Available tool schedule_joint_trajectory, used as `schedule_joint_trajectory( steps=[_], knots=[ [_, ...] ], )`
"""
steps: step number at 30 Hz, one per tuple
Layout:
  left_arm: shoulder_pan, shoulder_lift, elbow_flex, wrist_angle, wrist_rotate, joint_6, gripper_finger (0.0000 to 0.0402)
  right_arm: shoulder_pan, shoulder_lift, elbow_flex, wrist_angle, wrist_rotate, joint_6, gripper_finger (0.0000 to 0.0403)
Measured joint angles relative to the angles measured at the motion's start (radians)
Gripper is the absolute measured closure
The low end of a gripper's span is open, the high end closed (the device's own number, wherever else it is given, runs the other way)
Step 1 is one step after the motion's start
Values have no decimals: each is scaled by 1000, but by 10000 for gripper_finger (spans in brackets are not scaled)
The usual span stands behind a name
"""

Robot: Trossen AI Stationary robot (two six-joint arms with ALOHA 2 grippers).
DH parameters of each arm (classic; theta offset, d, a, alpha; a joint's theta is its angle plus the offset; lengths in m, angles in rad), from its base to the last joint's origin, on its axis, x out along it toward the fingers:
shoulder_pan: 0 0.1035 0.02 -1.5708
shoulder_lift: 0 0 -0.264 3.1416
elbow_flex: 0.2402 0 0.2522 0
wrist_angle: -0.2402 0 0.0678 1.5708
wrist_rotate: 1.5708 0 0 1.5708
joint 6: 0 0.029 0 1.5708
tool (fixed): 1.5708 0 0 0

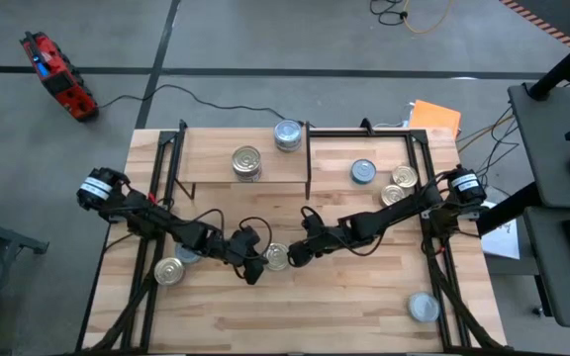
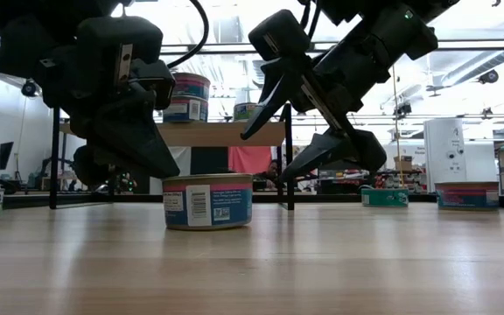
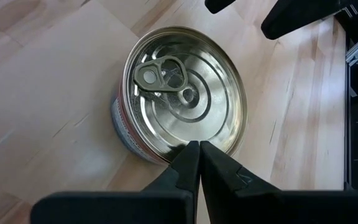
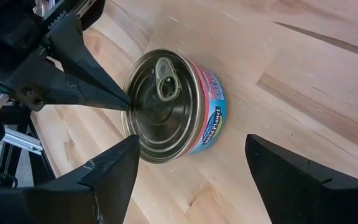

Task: Stack canned seafood by type on shelf
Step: Put the blue and pink tuna can on the shelf

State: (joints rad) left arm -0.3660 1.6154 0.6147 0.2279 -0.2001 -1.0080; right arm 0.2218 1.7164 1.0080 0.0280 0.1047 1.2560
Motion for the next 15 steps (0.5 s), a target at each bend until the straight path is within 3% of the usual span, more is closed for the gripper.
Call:
schedule_joint_trajectory(
  steps=[15],
  knots=[
    [-1, 0, -3, -1, -1, -4, 401, 1, 76, -1, 61, 0, 8, 110]
  ],
)
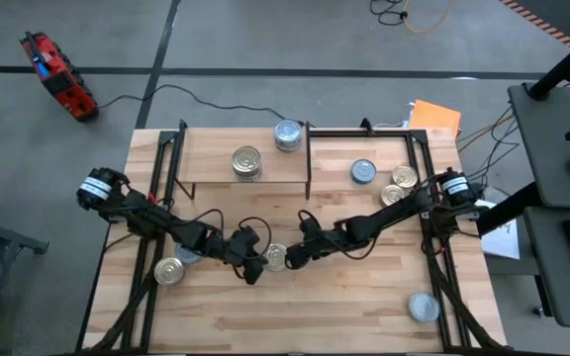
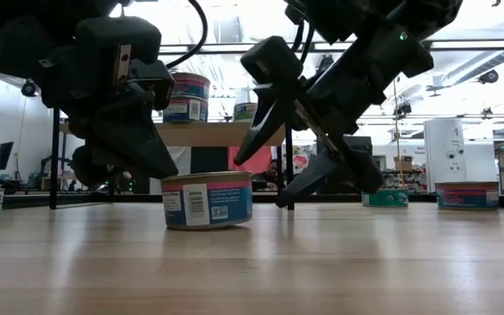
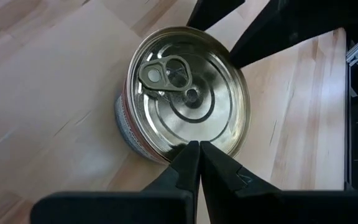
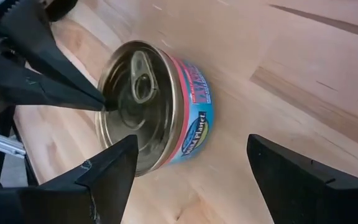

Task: Stack canned seafood by type on shelf
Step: Put the blue and pink tuna can on the shelf

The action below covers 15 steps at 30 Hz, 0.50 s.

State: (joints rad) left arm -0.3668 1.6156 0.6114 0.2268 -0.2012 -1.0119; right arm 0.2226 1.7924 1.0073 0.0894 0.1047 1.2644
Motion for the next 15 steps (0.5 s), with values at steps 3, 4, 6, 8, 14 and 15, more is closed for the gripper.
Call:
schedule_joint_trajectory(
  steps=[3, 4, 6, 8, 14, 15],
  knots=[
    [-1, 0, -7, 0, -2, -4, 401, 0, 0, 0, 7, 0, 0, 110],
    [-1, 0, -8, -1, -6, -3, 401, 0, 0, 0, 11, 0, -1, 110],
    [-1, 0, -12, 2, -7, -4, 401, 0, -1, 0, 20, 0, 0, 110],
    [-1, 1, -13, 2, -6, -5, 402, 0, -1, 1, 27, 0, -1, 110],
    [-1, 3, -14, 1, -6, -2, 402, 0, -1, 1, 68, -4, -23, 106],
    [-1, 4, -14, 1, -6, -1, 402, -1, 0, 1, 76, -6, -31, 105]
  ],
)
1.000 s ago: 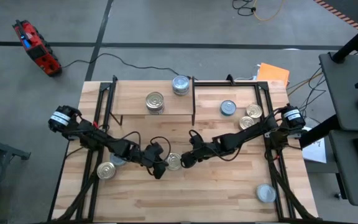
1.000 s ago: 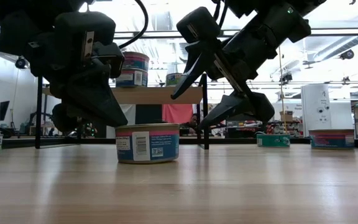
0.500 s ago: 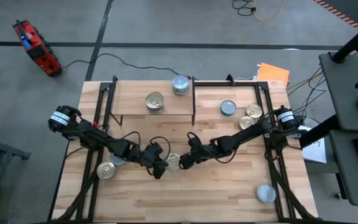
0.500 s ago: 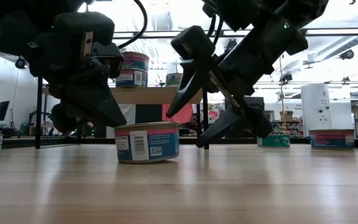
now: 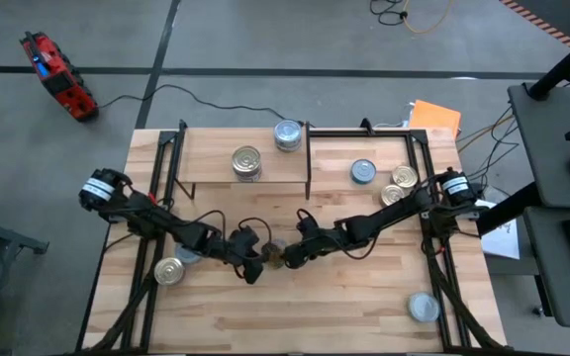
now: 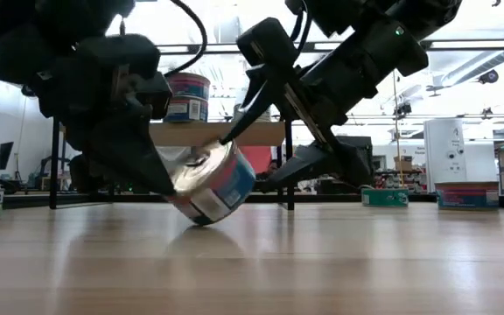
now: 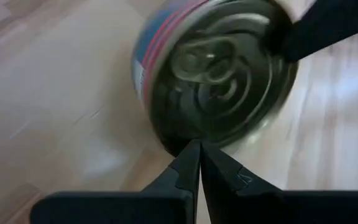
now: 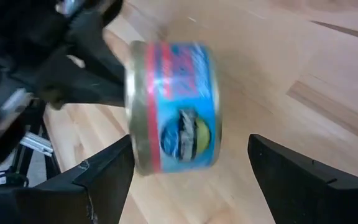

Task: Stack canned seafood by type on shelf
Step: Put the blue and pink tuna can on the shelf

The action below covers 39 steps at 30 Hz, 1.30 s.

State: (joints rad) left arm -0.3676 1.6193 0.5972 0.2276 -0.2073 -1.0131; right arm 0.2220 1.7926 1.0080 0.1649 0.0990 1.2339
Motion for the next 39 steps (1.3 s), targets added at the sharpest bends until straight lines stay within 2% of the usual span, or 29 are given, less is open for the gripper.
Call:
schedule_joint_trajectory(
  steps=[4, 8, 14, 20, 28, 33, 39],
  knots=[
    [1, 8, -11, -54, 6, 6, 401, 0, 25, -1, 47, -4, -23, 109],
    [0, 1, -5, -25, 12, 8, 401, 0, 39, -1, 78, -12, -106, 113],
    [0, 1, -8, -22, 12, 6, 401, 0, 15, -1, 63, 19, -317, 112],
    [0, 1, -8, -23, 11, 2, 401, 0, -11, 3, 62, 77, -643, 109],
    [0, 0, -7, -29, 14, 2, 401, -28, -14, 93, -97, 137, -894, 92],
    [0, -1, -6, -29, 14, 2, 401, -62, -13, 126, -119, 127, -964, 72],
    [0, -2, -6, -29, 15, 4, 401, -89, 10, 135, -111, 34, -975, 73]
  ],
)
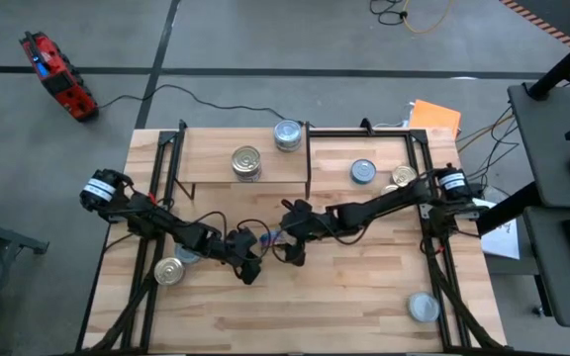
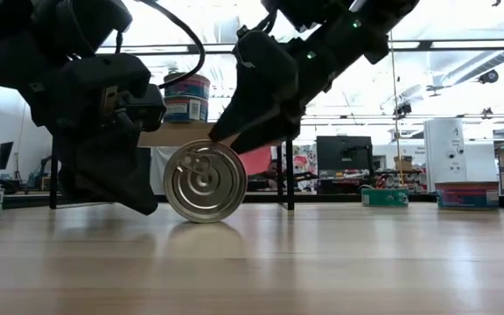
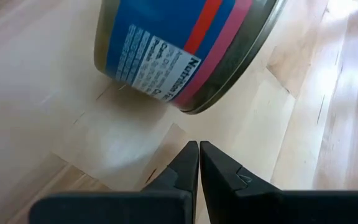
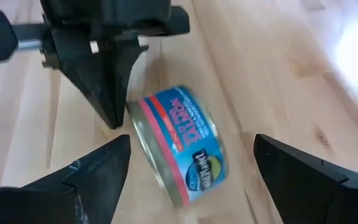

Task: Stack canned seafood by type on shelf
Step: Put the blue and pink tuna can on the shelf

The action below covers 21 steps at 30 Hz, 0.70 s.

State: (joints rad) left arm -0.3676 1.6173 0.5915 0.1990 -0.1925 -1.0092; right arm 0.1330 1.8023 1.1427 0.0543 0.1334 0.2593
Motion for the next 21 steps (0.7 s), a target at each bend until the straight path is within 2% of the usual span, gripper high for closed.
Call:
schedule_joint_trajectory(
  steps=[9, 15, 21],
  knots=[
    [0, 0, 1, 0, 0, 6, 401, 1, 48, -1, 56, -63, -25, 70],
    [0, -1, 2, 1, 0, 7, 401, -2, 64, -2, 81, -69, -47, 76],
    [0, -1, 2, 1, 0, 10, 401, -11, 64, 0, 79, -30, -104, 87]
  ],
)
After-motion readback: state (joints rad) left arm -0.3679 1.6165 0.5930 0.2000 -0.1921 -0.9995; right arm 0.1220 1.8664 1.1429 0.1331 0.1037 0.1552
